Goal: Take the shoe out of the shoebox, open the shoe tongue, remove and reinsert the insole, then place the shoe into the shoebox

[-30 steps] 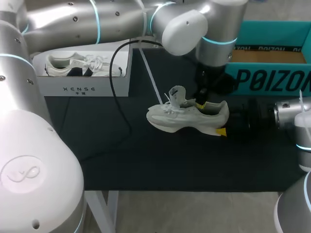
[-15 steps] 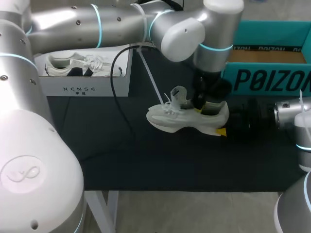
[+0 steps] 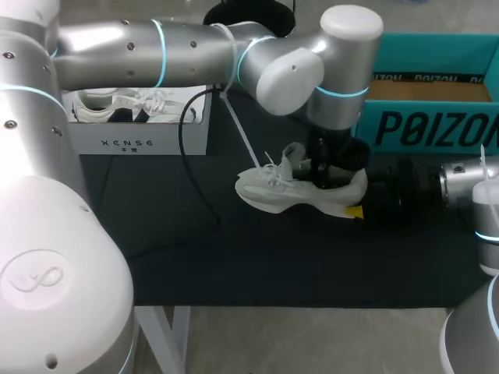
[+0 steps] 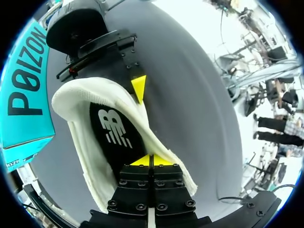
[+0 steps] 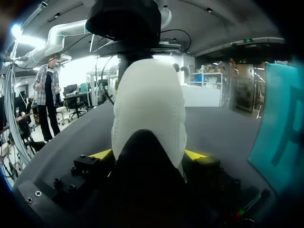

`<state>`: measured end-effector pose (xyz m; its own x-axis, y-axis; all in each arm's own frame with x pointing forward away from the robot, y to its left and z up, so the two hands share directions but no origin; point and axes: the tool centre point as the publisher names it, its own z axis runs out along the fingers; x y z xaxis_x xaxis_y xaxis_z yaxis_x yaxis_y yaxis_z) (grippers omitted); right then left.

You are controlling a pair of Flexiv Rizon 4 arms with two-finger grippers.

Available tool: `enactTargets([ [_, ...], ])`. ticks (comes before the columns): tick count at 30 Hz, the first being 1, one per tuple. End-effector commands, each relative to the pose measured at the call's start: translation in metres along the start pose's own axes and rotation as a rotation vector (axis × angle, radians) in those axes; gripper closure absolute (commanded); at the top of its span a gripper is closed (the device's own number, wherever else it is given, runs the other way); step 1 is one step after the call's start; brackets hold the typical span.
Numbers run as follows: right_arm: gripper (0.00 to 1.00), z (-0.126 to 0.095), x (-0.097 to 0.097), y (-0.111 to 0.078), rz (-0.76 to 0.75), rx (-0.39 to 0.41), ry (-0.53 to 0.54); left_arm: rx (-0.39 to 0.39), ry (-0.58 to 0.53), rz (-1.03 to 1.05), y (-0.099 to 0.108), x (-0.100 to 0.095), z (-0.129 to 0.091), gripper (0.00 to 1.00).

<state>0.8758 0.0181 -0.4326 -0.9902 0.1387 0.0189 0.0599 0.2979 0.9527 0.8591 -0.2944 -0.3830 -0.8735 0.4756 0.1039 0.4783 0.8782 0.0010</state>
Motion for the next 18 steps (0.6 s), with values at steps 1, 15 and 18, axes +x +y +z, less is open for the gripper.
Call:
enactTargets([
  [1,1.00,0.0020,-0.0010,-0.0026,0.002,0.002,-0.002,0.000,0.004,0.001,-0.0034,-0.0022,0.0052,1.00],
  [15,1.00,0.0020,-0.0010,-0.0026,0.002,0.002,-0.002,-0.008,0.008,0.009,-0.0086,-0.0036,0.0073,0.73],
  [18,1.00,0.0020,-0.0010,-0.0026,0.002,0.002,-0.002,-0.018,0.007,0.014,-0.0100,-0.0042,0.0084,0.73],
])
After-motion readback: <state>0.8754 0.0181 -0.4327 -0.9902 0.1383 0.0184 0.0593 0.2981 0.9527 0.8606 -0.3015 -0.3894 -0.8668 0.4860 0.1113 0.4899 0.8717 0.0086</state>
